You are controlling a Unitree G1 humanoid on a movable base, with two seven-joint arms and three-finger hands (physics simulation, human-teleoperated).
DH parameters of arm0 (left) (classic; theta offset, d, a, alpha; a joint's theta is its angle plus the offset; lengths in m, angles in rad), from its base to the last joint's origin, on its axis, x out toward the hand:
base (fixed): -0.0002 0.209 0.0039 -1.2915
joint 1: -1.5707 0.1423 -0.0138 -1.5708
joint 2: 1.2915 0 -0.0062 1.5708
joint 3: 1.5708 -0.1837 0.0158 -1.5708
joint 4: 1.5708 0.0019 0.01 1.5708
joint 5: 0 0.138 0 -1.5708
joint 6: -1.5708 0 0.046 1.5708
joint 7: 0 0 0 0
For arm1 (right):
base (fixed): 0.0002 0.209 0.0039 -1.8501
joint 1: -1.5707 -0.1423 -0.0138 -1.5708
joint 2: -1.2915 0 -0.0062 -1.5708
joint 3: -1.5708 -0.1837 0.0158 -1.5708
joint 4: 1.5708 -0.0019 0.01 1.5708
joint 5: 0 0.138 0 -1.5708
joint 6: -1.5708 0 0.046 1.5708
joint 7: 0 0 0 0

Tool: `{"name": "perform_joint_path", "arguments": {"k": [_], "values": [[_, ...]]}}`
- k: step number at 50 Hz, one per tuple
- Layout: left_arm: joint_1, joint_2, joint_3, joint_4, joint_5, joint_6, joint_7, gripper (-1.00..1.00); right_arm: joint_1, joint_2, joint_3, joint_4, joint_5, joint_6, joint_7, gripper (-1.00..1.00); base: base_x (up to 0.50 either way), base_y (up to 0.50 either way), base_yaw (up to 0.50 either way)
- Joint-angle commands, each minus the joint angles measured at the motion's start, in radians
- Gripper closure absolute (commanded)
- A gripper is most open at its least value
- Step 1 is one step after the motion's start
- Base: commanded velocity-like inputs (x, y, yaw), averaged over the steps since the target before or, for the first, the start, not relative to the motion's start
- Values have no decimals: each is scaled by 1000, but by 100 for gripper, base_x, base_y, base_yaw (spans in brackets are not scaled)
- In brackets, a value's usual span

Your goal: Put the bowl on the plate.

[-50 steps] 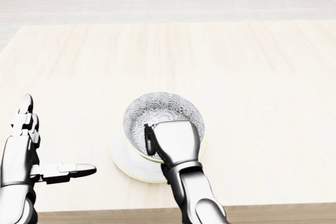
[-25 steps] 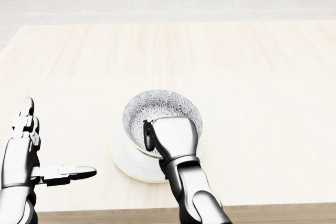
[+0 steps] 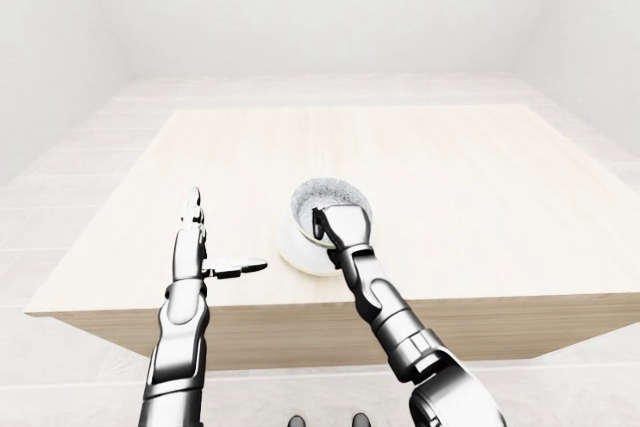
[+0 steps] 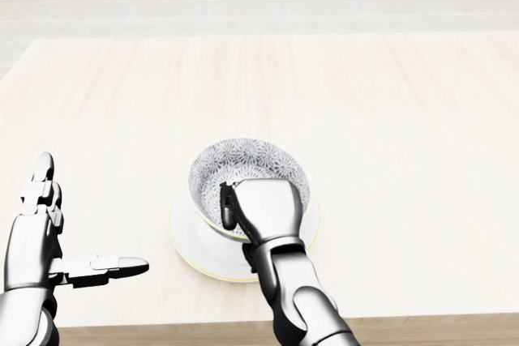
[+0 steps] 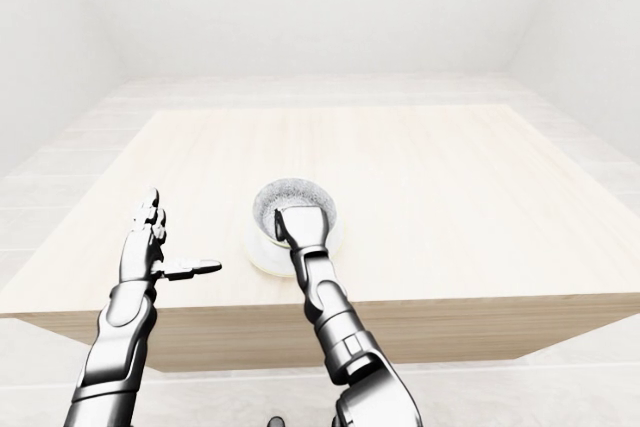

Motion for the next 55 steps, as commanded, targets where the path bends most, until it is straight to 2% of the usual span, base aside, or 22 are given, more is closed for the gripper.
{"name": "perform_joint_path", "arguments": {"k": [1,16,42,47,55], "values": [[-3,3,0,18,-1,-11,1,-100,-15,4,11,26,36,0,-58,100,0,0,0],[2,2,-1,10,-1,-9,2,-100,7,7,24,8,24,0,-54,100,0,0,0],[15,-5,-4,-37,6,13,-3,-100,1,8,16,59,32,0,-81,100,0,0,0],[17,-6,-5,-28,10,2,-2,-100,-12,7,11,81,43,0,-91,100,0,0,0],[11,-4,0,-23,4,5,-4,-100,-19,8,13,97,50,0,-100,100,0,0,0]]}}
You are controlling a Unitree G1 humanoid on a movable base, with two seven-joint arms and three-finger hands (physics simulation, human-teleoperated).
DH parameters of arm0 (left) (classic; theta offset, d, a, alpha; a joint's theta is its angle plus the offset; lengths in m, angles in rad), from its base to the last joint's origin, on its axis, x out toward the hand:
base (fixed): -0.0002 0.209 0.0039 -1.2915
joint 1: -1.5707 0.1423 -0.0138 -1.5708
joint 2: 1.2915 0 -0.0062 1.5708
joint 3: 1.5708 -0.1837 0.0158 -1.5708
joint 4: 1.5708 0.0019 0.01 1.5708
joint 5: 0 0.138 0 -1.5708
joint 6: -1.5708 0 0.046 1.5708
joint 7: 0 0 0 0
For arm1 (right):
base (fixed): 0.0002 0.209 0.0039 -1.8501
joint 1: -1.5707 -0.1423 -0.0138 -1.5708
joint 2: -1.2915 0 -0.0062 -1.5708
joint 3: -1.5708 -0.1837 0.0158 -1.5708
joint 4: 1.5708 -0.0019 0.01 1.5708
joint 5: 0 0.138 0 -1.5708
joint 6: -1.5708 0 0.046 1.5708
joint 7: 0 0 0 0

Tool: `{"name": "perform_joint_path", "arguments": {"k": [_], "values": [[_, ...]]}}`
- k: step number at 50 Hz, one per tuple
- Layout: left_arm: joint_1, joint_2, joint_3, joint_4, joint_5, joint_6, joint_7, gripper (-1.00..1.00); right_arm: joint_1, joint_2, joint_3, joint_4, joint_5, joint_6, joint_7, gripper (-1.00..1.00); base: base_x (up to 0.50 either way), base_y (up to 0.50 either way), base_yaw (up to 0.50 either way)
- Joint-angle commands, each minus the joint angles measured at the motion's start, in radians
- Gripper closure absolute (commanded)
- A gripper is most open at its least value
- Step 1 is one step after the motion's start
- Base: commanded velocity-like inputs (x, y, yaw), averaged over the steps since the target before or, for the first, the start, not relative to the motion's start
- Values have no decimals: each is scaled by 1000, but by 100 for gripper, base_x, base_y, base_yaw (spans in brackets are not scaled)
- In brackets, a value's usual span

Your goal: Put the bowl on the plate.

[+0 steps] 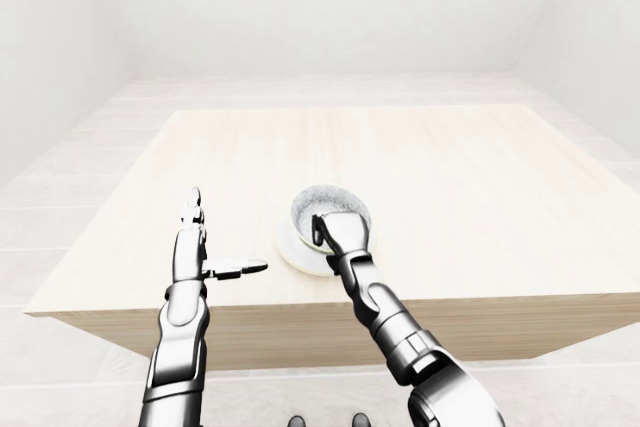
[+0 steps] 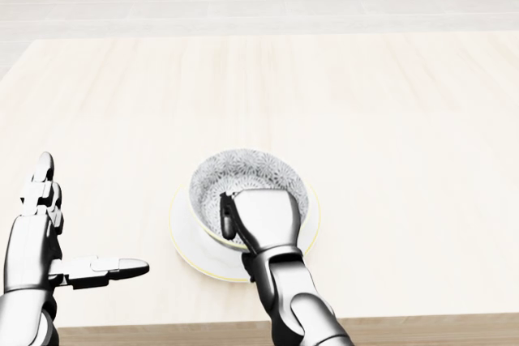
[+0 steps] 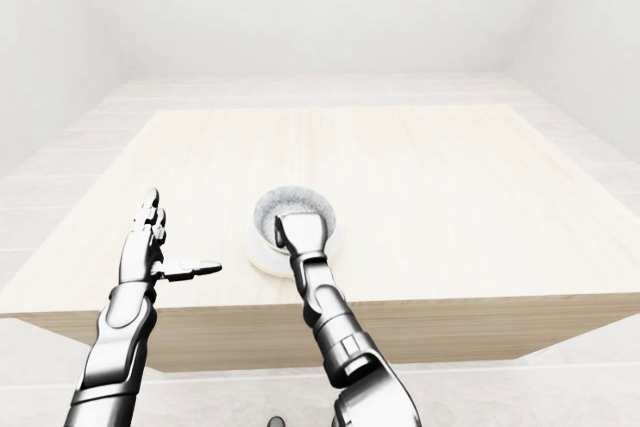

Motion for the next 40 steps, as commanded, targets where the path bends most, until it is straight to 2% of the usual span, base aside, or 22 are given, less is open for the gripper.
{"name": "perform_joint_path", "arguments": {"k": [1,31,40], "values": [[-2,0,3,3,-3,0,-2,-100,-17,1,5,23,36,0,-54,100,0,0,0],[-9,7,6,40,-8,-24,0,-100,-59,6,2,124,65,0,-104,100,0,0,0],[-7,6,5,30,-8,-17,0,-100,-59,3,3,124,66,0,-107,100,0,0,0]]}}
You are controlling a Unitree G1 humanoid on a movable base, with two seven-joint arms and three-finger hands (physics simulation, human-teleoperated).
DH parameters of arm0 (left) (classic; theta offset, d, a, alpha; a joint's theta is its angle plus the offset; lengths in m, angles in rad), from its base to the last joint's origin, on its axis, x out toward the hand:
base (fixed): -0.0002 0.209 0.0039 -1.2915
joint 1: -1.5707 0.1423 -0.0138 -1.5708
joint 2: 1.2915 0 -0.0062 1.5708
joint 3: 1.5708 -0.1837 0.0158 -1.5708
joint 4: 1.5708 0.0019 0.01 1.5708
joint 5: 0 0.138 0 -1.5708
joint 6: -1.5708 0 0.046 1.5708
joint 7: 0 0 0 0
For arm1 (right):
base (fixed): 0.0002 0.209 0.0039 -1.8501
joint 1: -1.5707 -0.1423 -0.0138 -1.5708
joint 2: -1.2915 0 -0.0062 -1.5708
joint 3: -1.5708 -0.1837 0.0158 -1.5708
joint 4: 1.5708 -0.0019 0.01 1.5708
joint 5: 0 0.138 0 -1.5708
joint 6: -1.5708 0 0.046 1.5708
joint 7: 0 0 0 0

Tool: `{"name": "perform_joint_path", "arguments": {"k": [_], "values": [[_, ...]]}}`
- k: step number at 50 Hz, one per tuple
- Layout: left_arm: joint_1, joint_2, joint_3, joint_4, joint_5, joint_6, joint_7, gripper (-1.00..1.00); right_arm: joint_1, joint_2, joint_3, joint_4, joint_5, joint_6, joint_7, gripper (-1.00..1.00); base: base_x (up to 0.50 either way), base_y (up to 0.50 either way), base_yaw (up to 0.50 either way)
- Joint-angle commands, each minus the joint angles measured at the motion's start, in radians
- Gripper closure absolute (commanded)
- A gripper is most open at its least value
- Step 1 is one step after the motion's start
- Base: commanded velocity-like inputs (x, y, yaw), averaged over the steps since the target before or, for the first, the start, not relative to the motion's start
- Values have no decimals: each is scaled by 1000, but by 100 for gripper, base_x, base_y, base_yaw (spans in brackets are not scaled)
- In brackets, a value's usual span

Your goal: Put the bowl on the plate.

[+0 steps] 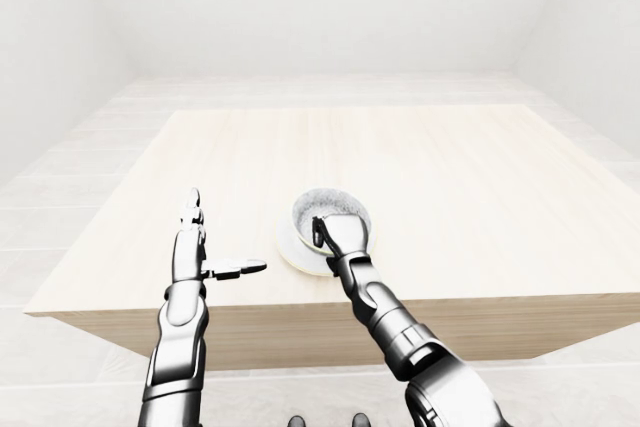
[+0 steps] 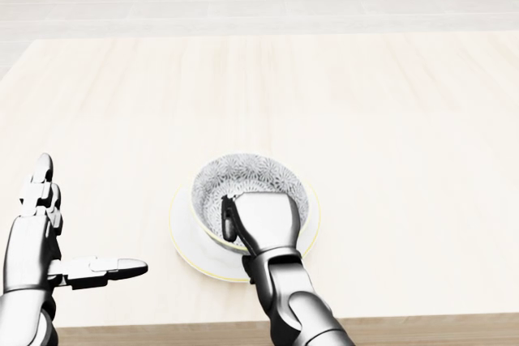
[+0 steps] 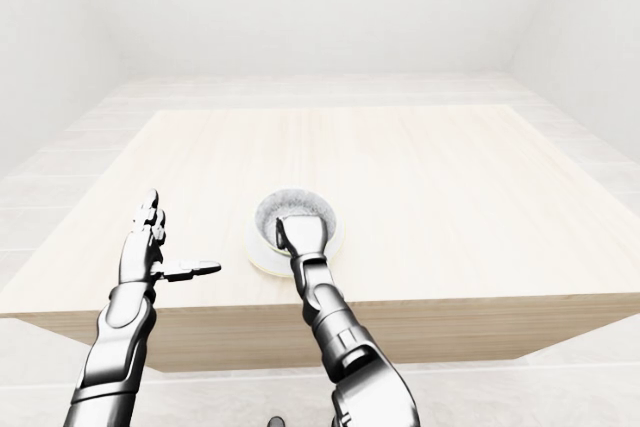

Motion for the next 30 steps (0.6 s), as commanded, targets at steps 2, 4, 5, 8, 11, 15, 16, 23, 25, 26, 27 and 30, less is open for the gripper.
{"name": "perform_joint_path", "arguments": {"k": [2,4,5,8,11,15,16,23,25,26,27,30], "values": [[2,-1,-2,-3,1,0,2,-100,-6,-2,10,-3,29,0,-44,100,0,0,0],[2,-1,-3,-2,2,-1,2,-100,-5,-2,11,-6,28,0,-44,100,0,0,0],[2,-1,-3,-1,2,-1,2,-100,-4,-1,11,-6,28,0,-43,100,0,0,0],[3,-1,-3,0,3,-3,1,-100,-4,-1,11,-5,28,0,-44,100,0,0,0],[3,0,-1,-2,2,-1,0,-100,-7,0,10,-3,29,0,-45,100,0,0,0],[3,0,-1,0,3,-3,0,-100,-7,0,12,-4,27,0,-43,100,0,0,0],[1,0,-1,3,2,-4,0,-100,-7,0,12,-5,26,0,-44,100,0,0,0],[-1,0,-2,2,2,-1,1,-100,-7,1,11,-17,25,0,-35,100,0,0,0],[-1,0,-2,2,3,-1,1,-100,-6,0,12,-22,23,0,-31,100,0,0,0],[-1,0,-3,1,3,0,1,-100,-5,0,12,-23,23,0,-30,100,0,0,0],[-1,-1,-4,2,4,-1,2,-100,-6,-1,12,-22,22,0,-31,100,0,0,0],[-1,-1,-4,-1,6,2,2,-100,-7,-1,11,-19,22,0,-32,100,0,0,0]]}}
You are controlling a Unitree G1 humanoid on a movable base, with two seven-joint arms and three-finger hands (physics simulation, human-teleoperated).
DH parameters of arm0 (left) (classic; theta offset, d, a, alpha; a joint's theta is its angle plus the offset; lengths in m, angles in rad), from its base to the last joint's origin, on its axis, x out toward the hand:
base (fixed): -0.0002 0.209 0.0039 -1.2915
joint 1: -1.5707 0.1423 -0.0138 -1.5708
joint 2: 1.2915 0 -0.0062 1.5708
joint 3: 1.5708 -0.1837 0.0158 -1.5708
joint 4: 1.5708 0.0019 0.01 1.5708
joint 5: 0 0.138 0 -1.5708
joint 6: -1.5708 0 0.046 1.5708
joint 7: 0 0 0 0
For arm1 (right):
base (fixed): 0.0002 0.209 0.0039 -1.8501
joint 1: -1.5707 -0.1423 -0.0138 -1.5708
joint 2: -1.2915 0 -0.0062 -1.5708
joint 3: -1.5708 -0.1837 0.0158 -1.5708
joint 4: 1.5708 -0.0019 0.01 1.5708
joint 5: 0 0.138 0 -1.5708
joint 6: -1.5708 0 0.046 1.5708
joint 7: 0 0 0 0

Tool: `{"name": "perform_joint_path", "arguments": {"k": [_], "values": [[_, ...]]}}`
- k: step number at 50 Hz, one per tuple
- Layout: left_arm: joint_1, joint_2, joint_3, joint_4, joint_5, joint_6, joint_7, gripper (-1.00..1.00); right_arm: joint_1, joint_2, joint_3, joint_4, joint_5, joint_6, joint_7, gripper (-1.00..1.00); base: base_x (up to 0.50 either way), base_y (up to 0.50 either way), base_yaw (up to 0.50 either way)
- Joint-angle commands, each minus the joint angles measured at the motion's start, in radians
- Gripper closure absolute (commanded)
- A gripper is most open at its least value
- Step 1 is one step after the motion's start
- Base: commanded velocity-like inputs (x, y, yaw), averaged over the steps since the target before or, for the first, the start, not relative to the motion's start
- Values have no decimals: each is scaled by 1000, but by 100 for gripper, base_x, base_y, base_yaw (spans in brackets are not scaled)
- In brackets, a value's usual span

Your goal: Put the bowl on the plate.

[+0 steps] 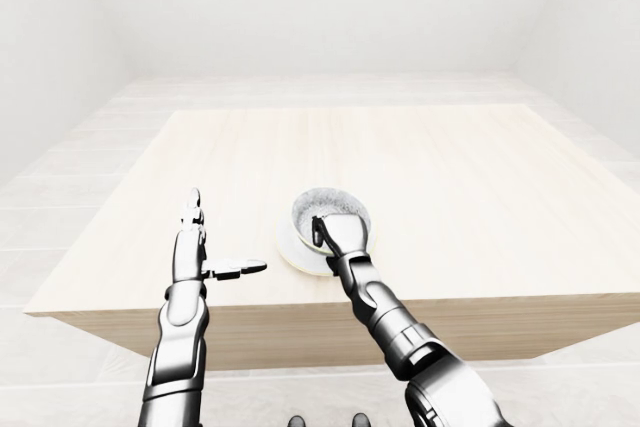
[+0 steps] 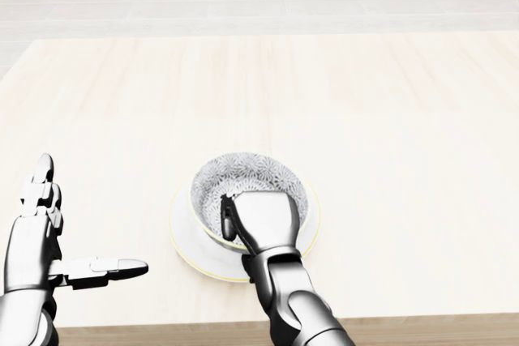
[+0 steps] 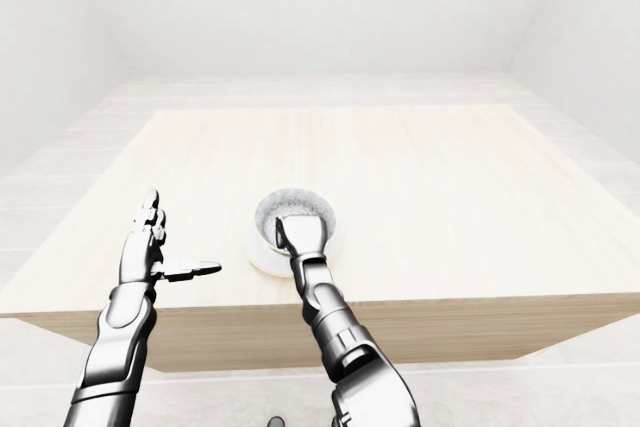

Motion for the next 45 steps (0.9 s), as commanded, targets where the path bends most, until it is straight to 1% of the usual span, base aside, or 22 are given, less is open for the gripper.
{"name": "perform_joint_path", "arguments": {"k": [1,6,8,12,15,19,22,27,35,45], "values": [[-1,0,-2,-3,3,4,1,-100,-4,0,8,-15,25,0,-37,100,0,0,0],[-1,-1,-4,-1,5,2,3,-100,-3,0,8,-17,25,0,-35,96,0,0,0],[-4,-1,-2,1,4,4,3,-100,-4,-1,7,-13,25,0,-35,87,0,0,0],[-4,0,-2,2,3,3,3,-100,-5,0,7,-13,26,0,-36,87,0,0,0],[-2,0,-1,1,3,3,2,-100,-5,1,8,-14,25,0,-34,81,0,0,0],[-4,1,0,12,2,-5,4,-100,-6,2,8,-9,25,0,-35,73,0,0,0],[-5,2,1,13,1,-2,3,-100,-7,2,8,-10,26,0,-34,71,0,0,0],[-9,2,-1,22,2,-8,5,-100,-11,4,7,7,27,0,-42,67,0,0,0],[-12,4,1,28,-1,-9,5,-100,-20,2,4,16,31,0,-42,64,0,0,0],[-16,6,0,43,-2,-18,8,-100,-25,3,3,29,35,0,-48,55,0,0,0]]}}
